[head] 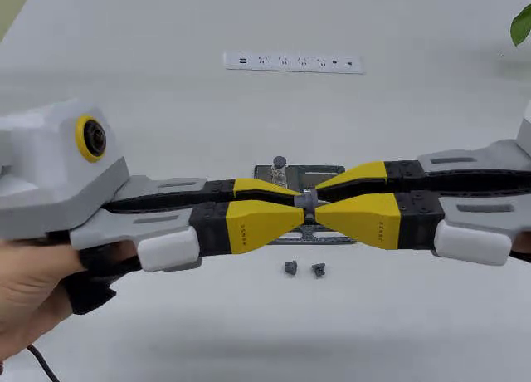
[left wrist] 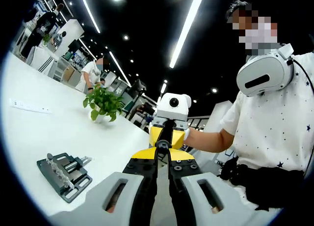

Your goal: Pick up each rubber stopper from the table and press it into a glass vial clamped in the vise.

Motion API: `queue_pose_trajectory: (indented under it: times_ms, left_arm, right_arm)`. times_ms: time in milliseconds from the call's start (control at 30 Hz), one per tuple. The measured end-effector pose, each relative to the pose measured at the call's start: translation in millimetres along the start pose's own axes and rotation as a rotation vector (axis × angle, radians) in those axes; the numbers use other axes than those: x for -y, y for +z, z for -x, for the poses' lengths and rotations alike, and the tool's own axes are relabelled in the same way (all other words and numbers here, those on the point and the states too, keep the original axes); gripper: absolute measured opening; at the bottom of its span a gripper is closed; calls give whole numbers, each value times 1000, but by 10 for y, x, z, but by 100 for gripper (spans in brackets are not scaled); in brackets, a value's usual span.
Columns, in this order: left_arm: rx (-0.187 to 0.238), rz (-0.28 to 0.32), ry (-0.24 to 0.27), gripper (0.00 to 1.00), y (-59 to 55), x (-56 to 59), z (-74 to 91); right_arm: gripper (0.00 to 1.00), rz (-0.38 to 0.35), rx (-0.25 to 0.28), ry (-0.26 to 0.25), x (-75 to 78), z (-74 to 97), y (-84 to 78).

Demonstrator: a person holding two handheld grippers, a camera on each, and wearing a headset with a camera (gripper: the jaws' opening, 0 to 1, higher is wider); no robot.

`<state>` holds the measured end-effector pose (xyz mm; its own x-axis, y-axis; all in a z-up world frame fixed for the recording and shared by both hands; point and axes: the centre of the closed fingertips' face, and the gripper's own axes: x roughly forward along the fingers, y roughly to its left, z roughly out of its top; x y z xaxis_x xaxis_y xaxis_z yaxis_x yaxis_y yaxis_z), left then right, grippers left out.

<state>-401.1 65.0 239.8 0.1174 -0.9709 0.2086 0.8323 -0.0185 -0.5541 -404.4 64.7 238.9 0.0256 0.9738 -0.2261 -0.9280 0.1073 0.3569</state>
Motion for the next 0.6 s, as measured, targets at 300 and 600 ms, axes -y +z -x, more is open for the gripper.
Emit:
queue_pose_trajectory:
  times_ms: [300,600]
  left_arm:
    - [2,-32,16,4,-19,-34,20]
    - [-34,-83,56,4,-98,-101,57]
  right_arm:
    - [4,5,-15,-14,5,-39,-25]
    - [4,-15,-22,-26,64,-47,-51]
